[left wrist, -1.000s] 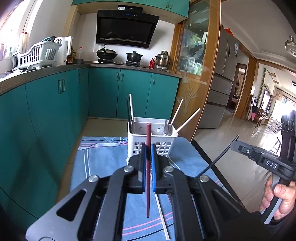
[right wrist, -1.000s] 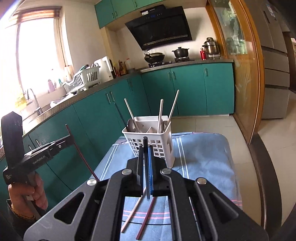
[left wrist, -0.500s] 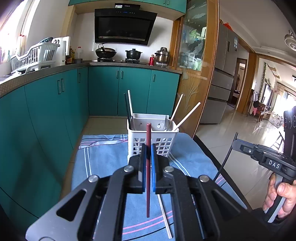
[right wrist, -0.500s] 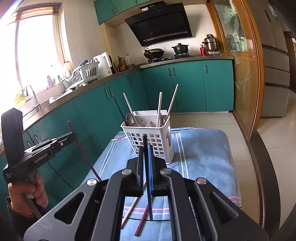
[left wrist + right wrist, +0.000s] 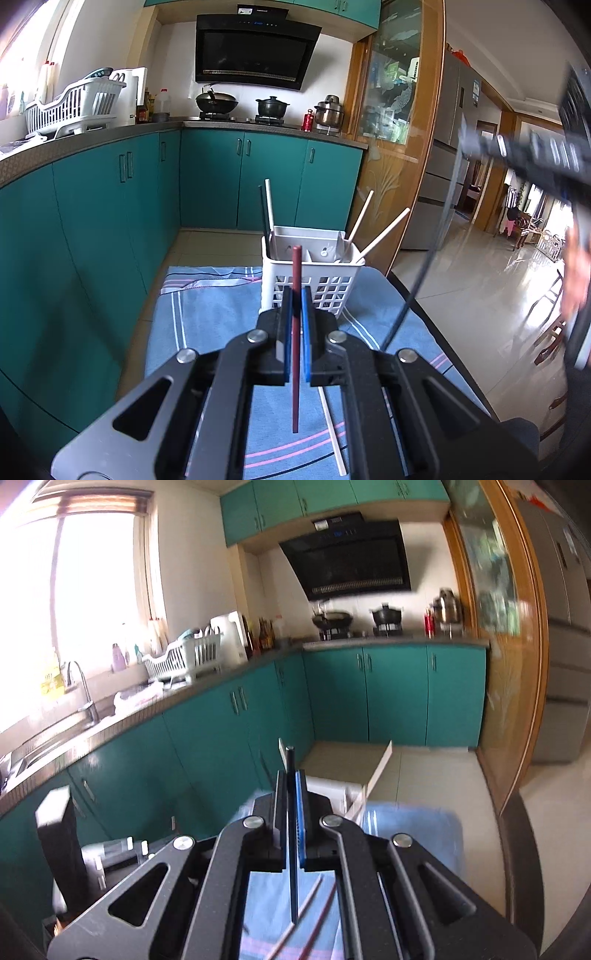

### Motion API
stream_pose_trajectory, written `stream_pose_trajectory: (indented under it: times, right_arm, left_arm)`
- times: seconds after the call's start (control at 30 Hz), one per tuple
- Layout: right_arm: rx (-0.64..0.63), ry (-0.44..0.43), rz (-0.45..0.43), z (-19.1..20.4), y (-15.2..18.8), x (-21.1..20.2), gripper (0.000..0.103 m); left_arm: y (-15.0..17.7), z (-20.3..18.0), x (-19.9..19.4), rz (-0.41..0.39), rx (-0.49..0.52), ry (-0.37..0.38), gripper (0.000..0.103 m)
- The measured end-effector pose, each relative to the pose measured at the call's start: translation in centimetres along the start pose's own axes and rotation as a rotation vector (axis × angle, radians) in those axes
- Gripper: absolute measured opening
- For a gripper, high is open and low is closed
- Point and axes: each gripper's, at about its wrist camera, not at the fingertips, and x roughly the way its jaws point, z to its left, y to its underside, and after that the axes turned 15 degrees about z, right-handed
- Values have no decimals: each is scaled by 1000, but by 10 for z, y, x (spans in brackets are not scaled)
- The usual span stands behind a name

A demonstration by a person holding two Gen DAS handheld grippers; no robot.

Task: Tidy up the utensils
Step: 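Carry the dark chopstick over the caddy and release it with the right tool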

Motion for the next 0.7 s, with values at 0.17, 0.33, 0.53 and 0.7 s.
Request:
stream_pose_trajectory:
  times: [0.17, 0.33, 0.53, 0.7]
  right_arm:
    - [-15, 40, -54, 6, -61, -2, 5]
    - [-3, 96, -65, 3, -96, 15, 5]
    - [74, 128, 51, -22, -83, 86, 5]
    - [113, 123, 156, -42, -47, 137, 6]
  left_arm:
    - [2, 7, -2, -3, -21, 9, 4]
    - [2, 9, -4, -6, -30, 18, 4]
    - [3, 11, -9, -13, -35, 23, 4]
    - [4, 13, -8, -10, -42, 14, 4]
